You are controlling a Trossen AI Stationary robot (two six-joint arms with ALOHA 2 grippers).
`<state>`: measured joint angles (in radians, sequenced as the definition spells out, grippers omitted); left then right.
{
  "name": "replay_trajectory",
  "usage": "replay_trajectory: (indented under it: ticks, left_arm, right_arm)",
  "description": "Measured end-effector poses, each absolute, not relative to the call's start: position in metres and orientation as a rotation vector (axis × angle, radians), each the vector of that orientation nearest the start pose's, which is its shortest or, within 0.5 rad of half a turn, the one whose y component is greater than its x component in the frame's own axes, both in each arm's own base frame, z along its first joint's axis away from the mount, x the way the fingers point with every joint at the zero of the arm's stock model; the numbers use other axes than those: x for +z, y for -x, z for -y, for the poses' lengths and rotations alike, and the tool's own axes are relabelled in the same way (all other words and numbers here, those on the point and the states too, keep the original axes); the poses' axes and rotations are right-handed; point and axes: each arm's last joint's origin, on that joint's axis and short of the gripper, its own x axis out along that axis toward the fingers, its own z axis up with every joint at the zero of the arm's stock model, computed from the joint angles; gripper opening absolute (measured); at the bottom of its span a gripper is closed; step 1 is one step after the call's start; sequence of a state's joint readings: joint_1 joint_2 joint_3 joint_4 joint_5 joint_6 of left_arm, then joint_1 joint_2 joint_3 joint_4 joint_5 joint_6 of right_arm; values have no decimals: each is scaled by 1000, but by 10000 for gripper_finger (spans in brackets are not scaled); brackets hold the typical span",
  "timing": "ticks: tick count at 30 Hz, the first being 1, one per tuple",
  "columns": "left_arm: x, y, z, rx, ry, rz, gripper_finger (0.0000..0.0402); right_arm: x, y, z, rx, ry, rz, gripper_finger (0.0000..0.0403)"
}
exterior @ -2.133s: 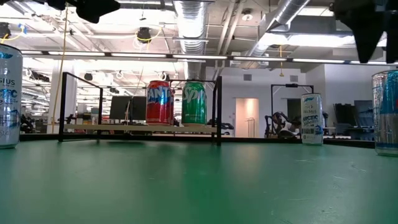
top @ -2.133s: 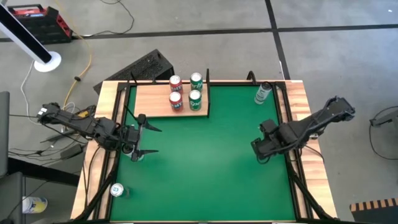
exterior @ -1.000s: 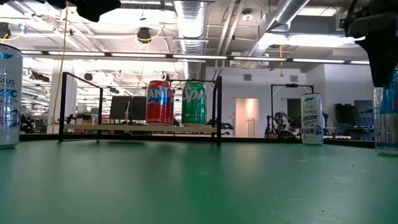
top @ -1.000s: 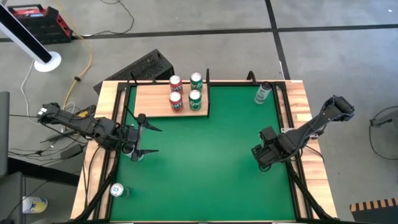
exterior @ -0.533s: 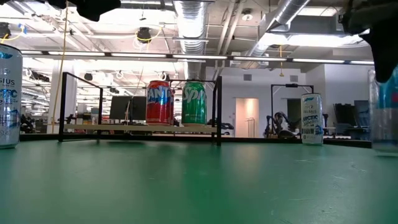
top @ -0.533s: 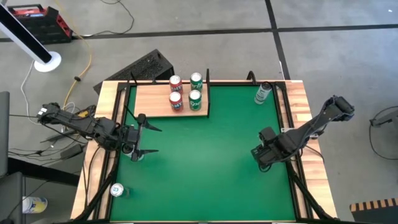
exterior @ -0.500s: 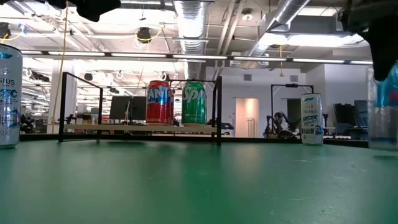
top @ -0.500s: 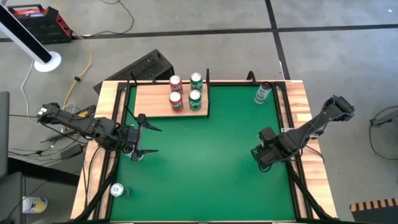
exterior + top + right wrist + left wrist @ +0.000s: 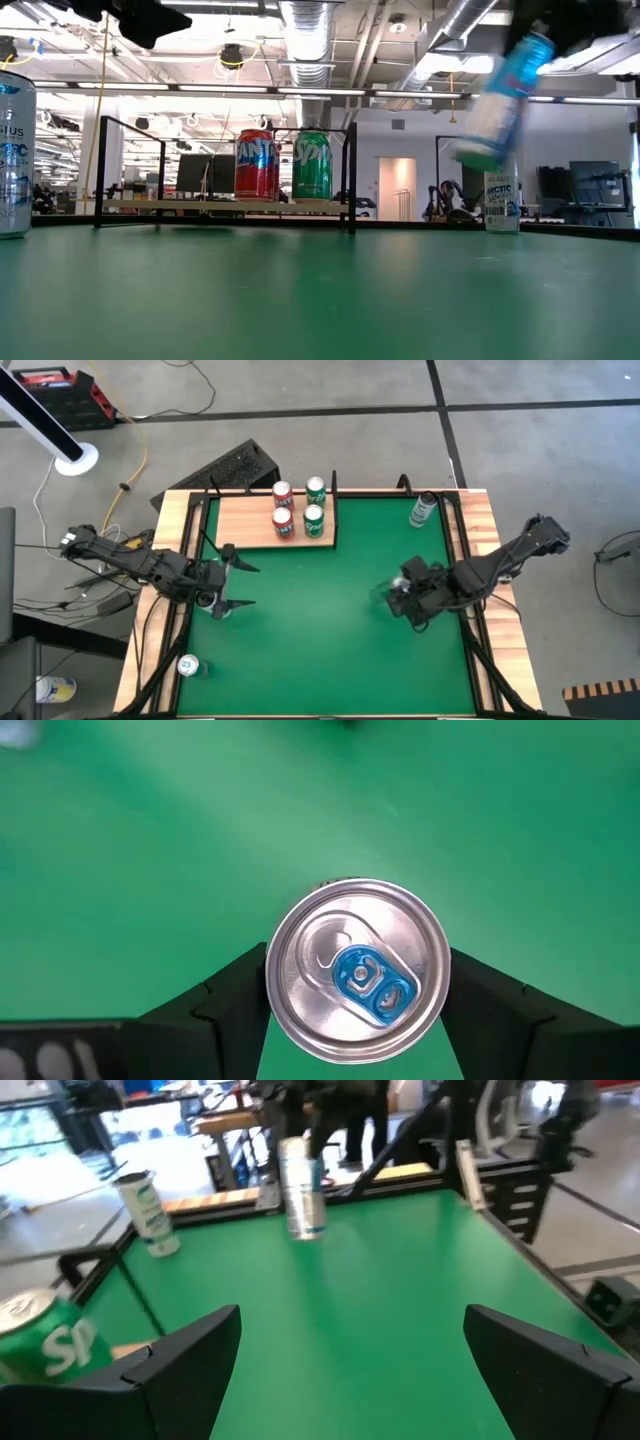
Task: Place canned beverage on shelf
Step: Put the right blue soda can on the shelf
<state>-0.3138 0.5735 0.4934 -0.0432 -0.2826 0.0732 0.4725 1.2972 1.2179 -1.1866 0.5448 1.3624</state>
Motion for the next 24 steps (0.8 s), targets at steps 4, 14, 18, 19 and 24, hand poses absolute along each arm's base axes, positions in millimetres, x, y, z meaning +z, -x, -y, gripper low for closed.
replay_trajectory:
  ticks: [4,14,18,19,24]
  left_arm:
    - [272,-137,34,31,-83,-150,368]
    - [270,-137,34,32,-88,-172,368]
    - [270,-137,34,31,-93,-172,368]
    - [270,-137,34,31,-95,-173,368]
    - [268,-137,34,31,-102,-192,368]
  right_arm:
    - [325,-239,-86,-657,-556,-767,268]
    - [377,-334,-74,-502,-303,-734,268]
    - [391,-371,-56,-453,-207,-714,268]
    - [394,-380,-50,-434,-187,-704,268]
    - [404,-422,-13,-303,-114,-652,268]
